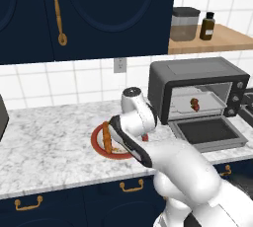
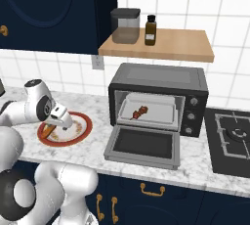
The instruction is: Pick up the kebab skewer and baguette bread, and place them inside the toaster oven. Close the toaster oven door and start by setting the timer.
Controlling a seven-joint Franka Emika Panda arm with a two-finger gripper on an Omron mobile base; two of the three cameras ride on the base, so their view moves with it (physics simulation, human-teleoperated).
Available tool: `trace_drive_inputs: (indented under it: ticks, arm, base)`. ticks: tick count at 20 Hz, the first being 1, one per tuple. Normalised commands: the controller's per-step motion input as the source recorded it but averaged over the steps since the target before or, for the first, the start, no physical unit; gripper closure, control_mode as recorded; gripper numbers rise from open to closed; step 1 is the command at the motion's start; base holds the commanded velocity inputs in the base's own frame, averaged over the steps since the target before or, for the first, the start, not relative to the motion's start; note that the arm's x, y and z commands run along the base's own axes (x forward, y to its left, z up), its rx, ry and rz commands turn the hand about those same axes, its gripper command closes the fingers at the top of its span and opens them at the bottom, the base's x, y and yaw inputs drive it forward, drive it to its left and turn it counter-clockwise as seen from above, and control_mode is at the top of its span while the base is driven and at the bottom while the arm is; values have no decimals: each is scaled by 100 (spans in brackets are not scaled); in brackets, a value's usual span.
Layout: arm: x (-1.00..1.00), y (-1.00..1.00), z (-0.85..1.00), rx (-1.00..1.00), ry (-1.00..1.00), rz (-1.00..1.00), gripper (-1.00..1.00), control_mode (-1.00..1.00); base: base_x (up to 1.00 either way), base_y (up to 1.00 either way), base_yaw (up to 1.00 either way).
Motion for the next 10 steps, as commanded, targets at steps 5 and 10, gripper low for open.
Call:
trace_drive_inputs:
  ticks: [5,10]
  arm:
    - [99,60,-57,16,3,0,-100,-100]
    - [84,50,-50,11,9,0,-100,-100]
  base:
    - [0,0,0]
    - [0,0,0]
